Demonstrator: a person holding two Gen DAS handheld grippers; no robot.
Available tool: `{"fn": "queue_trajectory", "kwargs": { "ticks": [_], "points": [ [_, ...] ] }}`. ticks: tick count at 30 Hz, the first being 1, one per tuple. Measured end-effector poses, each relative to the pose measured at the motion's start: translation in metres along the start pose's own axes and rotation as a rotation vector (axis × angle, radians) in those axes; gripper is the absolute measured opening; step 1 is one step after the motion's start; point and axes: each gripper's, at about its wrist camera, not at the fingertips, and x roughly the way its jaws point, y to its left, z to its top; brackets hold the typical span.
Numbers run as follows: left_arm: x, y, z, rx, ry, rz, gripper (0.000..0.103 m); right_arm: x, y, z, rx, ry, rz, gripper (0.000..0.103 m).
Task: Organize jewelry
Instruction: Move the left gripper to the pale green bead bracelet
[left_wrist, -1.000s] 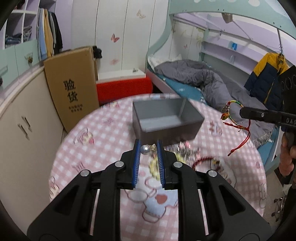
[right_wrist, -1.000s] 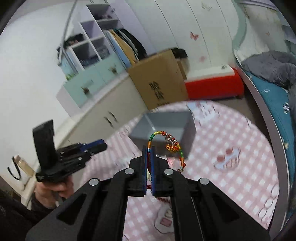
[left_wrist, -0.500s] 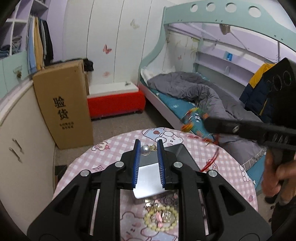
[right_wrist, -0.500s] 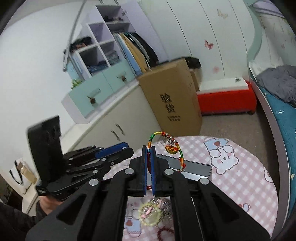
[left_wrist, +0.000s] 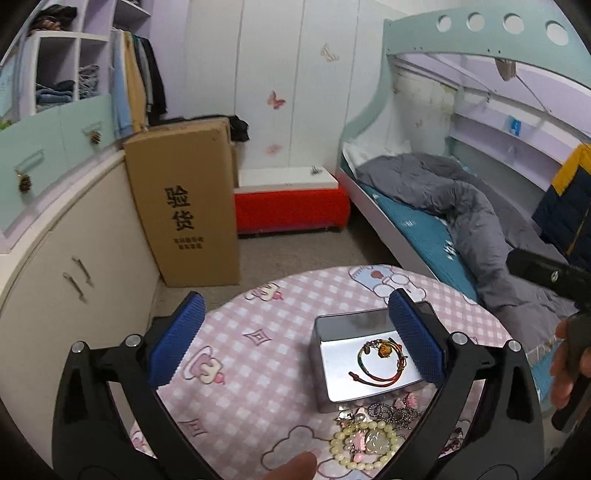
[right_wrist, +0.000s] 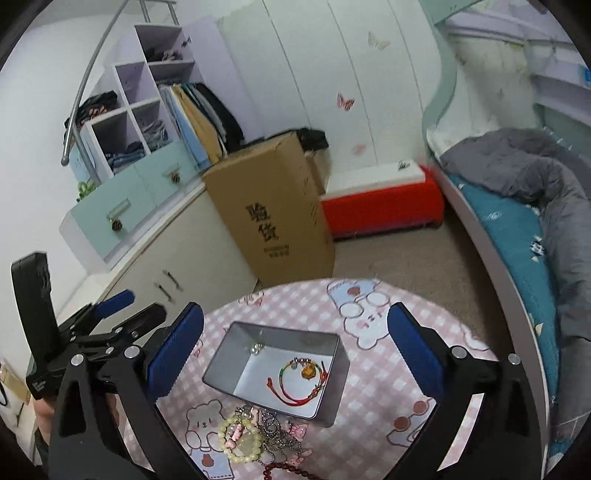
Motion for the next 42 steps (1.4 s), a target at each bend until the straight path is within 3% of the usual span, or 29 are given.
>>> {"fn": "queue_trajectory", "kwargs": {
  "ticks": [10,23,31,42],
  "points": [
    [-0.058,0.013,-0.002,-0.033,-0.088,0.029,0.097,-0.038,0.027,0.011,-0.048,-0.101,-0.053,0.096],
    [-0.099,0.027,-0.033,-0.052,-0.117,0.050,0.097,-0.085,0.036,-0.019,-0.084,-0.167,-0.130,0.096],
    [-0.090,0.020,-0.070,-0.017,-0.041,0.053,0.097,-0.091,0.029,-0.056,-0.081,-0.125,-0.192,0.096],
    [-0.043,0.008,-0.118,-0.012,0.130,0.026,0.097,-0.058,0.007,-0.118,-0.023,0.051,-0.216,0.096]
  ]
}}
